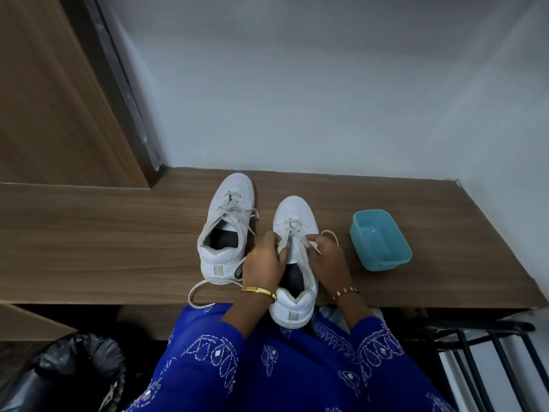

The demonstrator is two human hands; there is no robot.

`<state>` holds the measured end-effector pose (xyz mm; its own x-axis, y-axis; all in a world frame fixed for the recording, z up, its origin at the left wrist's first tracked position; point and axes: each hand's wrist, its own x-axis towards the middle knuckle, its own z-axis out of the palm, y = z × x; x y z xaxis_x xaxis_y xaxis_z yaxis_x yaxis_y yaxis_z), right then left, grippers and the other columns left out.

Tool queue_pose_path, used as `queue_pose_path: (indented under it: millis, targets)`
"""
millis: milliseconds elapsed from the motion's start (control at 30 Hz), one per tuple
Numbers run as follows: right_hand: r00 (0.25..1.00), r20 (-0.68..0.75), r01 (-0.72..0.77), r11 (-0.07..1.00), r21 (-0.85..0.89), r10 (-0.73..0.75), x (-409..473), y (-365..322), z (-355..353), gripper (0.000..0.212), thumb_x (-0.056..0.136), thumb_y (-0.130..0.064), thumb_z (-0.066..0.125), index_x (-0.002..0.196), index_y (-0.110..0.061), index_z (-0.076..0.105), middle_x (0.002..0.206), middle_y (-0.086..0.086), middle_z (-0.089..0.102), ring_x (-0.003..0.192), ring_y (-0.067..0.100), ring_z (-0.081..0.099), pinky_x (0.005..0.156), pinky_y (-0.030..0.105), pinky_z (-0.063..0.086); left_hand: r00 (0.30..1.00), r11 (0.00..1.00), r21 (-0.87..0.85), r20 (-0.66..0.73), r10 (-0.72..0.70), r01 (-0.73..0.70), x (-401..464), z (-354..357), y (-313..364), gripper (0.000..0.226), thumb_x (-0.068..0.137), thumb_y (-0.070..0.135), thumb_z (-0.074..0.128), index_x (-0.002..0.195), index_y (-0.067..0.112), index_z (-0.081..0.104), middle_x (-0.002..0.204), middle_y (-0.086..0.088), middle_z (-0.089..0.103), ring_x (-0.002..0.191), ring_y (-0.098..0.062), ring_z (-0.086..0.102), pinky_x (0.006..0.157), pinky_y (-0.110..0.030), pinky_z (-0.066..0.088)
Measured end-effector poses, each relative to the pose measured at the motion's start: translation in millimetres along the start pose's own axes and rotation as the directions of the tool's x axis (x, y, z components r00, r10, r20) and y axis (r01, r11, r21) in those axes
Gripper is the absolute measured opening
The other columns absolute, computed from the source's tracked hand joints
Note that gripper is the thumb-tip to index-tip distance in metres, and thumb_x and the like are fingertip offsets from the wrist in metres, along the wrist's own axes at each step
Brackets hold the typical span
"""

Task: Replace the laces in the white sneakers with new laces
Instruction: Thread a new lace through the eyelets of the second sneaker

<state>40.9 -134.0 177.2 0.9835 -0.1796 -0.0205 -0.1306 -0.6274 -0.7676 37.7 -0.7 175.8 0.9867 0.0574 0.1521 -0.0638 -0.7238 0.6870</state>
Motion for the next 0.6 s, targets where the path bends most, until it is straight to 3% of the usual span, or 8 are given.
queue_pose_path:
  millis: [133, 233, 333, 433, 533, 600]
  targets:
    - [0.994, -0.091, -0.060, 0.995, 0.076, 0.067, -4, -8, -1, 0.029, 0.086, -0.007, 0.048, 0.114, -0.011, 0.054, 0.097, 0.005, 0.058, 0.077, 0.017, 0.054, 0.065, 0.022, 0.040, 0.998, 0.999, -0.021, -0.032, 0.045, -0.045, -1, 2, -3, 0.030, 0.091, 0.035, 0.054, 0.097, 0.006, 0.055, 0.088, -0.010, 0.064, 0.080, -0.027, 0.060, 0.061, -0.032, 0.040]
    - [0.995, -0.084, -0.028, 0.978, 0.207, 0.046, -6, -19, -3, 0.022, 0.088, 0.002, 0.041, 0.097, 0.001, 0.061, 0.075, -0.004, 0.054, 0.068, 0.009, 0.049, 0.058, 0.006, 0.037, 0.994, 0.996, -0.030, -0.065, 0.085, -0.087, 1, 5, -7, 0.032, 0.089, 0.037, 0.056, 0.092, 0.006, 0.059, 0.087, -0.008, 0.062, 0.077, -0.025, 0.060, 0.058, -0.028, 0.040]
    - [0.998, -0.064, 0.013, 0.970, 0.243, 0.003, -3, -27, -2, 0.031, 0.090, 0.005, 0.035, 0.095, 0.006, 0.065, 0.090, 0.005, 0.062, 0.088, 0.012, 0.053, 0.068, -0.001, 0.036, 0.982, 0.988, -0.024, -0.115, 0.150, -0.154, -2, 7, -10, 0.046, 0.085, 0.049, 0.042, 0.086, 0.008, 0.062, 0.081, -0.007, 0.063, 0.068, -0.024, 0.061, 0.052, -0.029, 0.043]
    - [0.997, -0.042, 0.072, 0.979, 0.193, -0.065, -3, -30, 5, 0.035, 0.090, 0.009, 0.034, 0.108, 0.003, 0.062, 0.106, 0.010, 0.063, 0.095, 0.009, 0.053, 0.081, 0.007, 0.037, 0.977, 0.985, -0.050, -0.142, 0.158, -0.167, -6, 6, -14, 0.047, 0.086, 0.048, 0.037, 0.087, 0.009, 0.063, 0.077, -0.005, 0.065, 0.066, -0.021, 0.062, 0.051, -0.030, 0.045]
    - [0.996, -0.061, 0.080, 0.975, 0.206, -0.069, -7, -26, 13, 0.036, 0.087, 0.012, 0.037, 0.112, -0.003, 0.058, 0.084, 0.012, 0.064, 0.063, -0.001, 0.051, 0.063, 0.008, 0.040, 0.977, 0.984, -0.087, -0.160, 0.142, -0.157, -9, 4, -16, 0.035, 0.091, 0.039, 0.044, 0.081, 0.010, 0.061, 0.069, -0.004, 0.064, 0.059, -0.018, 0.058, 0.051, -0.022, 0.036]
    - [0.998, -0.061, 0.027, 0.963, 0.267, -0.011, -9, -22, 15, 0.030, 0.085, 0.013, 0.039, 0.096, -0.009, 0.056, 0.071, 0.009, 0.062, 0.055, 0.001, 0.054, 0.057, 0.011, 0.042, 0.989, 0.982, -0.173, -0.137, 0.053, -0.076, -10, 4, -15, 0.025, 0.092, 0.027, 0.052, 0.073, 0.013, 0.056, 0.060, 0.001, 0.058, 0.053, -0.012, 0.050, 0.051, -0.021, 0.029]
